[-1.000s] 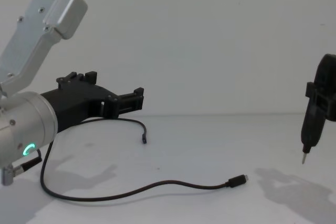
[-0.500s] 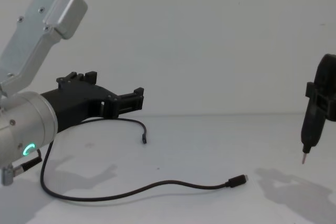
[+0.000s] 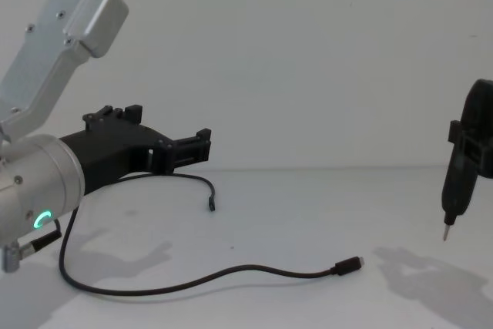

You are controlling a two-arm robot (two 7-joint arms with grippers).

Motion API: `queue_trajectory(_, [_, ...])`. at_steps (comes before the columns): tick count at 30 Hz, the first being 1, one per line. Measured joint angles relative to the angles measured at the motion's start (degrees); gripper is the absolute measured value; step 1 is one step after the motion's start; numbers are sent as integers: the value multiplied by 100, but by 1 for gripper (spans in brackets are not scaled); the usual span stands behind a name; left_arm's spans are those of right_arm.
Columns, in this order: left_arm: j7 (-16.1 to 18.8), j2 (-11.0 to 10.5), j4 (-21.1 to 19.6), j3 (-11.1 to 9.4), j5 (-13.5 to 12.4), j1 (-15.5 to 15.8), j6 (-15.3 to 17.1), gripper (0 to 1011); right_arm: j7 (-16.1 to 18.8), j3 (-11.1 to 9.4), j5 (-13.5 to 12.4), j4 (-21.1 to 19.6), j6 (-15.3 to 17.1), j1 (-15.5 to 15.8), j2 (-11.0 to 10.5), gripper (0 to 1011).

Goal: Pick up the data cable with the one hand.

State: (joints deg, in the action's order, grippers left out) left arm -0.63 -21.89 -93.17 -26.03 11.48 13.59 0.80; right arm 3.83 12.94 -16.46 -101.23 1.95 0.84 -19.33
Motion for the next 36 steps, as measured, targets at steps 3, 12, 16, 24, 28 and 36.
queue_trajectory(3, [0,0,0,0,0,0,0,1000,0,0,0,0,0,0,0,263])
queue_trajectory(12, [0,0,0,0,0,0,0,1000,0,0,0,0,0,0,0,263])
queue_trajectory(16, [0,0,0,0,0,0,0,1000,0,0,0,0,0,0,0,263])
queue_trajectory(24, [0,0,0,0,0,0,0,1000,0,0,0,0,0,0,0,263])
queue_trajectory(28, [0,0,0,0,0,0,0,1000,0,0,0,0,0,0,0,263])
queue_trajectory(36, [0,0,0,0,0,0,0,1000,0,0,0,0,0,0,0,263])
